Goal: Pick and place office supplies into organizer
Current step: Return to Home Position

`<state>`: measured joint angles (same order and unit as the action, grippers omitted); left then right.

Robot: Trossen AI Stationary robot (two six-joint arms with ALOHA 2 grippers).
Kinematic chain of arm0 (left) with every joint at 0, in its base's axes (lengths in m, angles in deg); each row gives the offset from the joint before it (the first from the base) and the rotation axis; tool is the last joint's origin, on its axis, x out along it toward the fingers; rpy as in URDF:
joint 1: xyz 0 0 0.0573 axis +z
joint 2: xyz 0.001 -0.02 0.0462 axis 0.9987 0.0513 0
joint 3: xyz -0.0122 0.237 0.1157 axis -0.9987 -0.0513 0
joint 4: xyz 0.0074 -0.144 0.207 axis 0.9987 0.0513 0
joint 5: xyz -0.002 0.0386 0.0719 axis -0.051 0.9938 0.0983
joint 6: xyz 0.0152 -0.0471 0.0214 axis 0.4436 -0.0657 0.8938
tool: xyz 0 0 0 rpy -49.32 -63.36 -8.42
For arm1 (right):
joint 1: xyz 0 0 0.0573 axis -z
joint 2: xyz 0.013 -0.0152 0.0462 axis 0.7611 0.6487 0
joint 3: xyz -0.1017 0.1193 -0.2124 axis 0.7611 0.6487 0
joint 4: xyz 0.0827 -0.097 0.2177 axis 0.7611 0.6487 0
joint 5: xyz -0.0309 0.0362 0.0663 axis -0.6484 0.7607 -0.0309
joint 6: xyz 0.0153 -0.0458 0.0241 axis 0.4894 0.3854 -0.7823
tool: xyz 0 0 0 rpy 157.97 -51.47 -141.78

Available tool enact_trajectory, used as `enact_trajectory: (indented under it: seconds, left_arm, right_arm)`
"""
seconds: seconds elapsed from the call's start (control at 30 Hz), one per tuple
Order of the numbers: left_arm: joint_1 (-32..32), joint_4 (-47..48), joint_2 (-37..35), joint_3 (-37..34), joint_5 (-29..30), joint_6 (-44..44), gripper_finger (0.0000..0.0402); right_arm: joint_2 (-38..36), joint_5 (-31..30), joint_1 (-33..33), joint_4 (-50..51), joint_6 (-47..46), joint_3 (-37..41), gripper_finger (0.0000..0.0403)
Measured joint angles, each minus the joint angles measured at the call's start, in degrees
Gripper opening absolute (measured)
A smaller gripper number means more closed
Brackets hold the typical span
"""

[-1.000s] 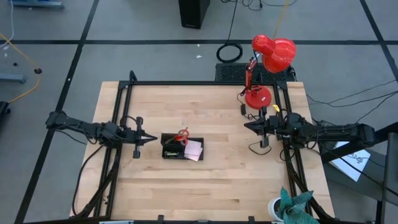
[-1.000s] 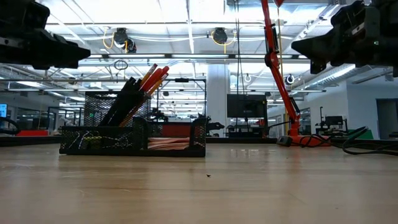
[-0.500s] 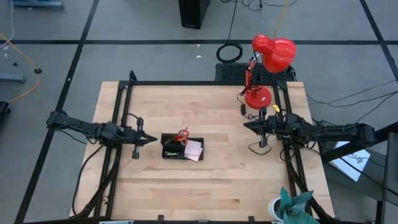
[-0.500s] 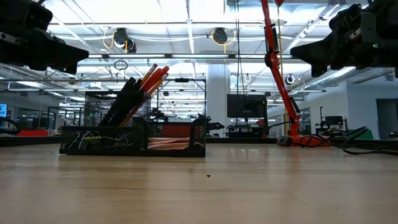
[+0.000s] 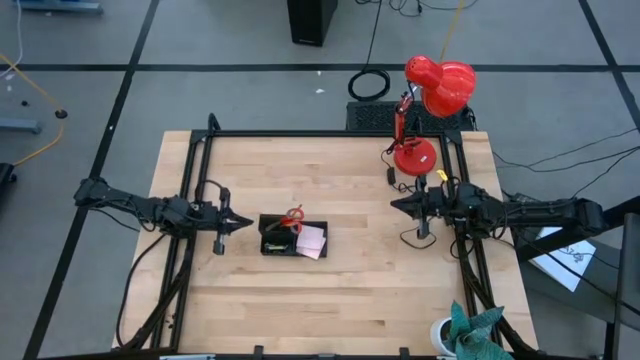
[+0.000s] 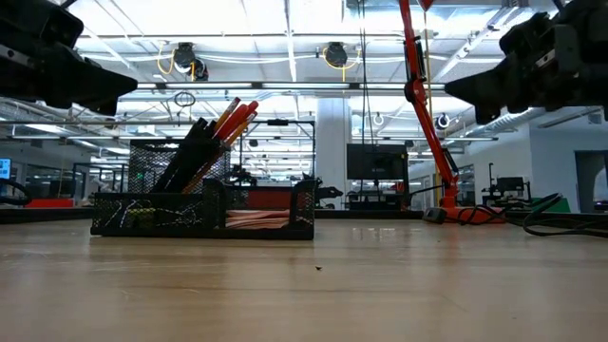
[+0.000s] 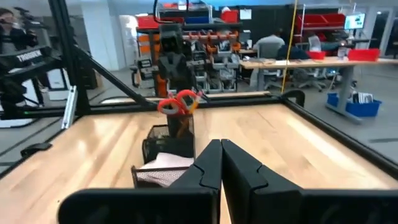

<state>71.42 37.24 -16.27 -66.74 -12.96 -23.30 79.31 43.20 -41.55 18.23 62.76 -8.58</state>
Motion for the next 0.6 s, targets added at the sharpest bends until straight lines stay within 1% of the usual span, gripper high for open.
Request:
enact_trajectory:
  seconds: [0.17, 0.23, 0.6]
  left_arm:
    - [0.00, 0.00, 0.00, 0.00, 0.02, -0.58, 0.0004]
    - [0.00, -0.02, 0.00, 0.00, 0.02, -0.58, 0.0003]
    - [0.00, -0.02, 0.00, 0.00, 0.03, -0.54, 0.0041]
  right_arm:
    - [0.00, 1.38, -0.04, -3.91, -4.55, 0.00, 0.0000]
    - [-0.04, 1.34, -0.03, -5.21, -4.75, 0.00, 0.0000]
    - [-0.02, 1.34, -0.02, -5.95, -4.45, 0.01, 0.0000]
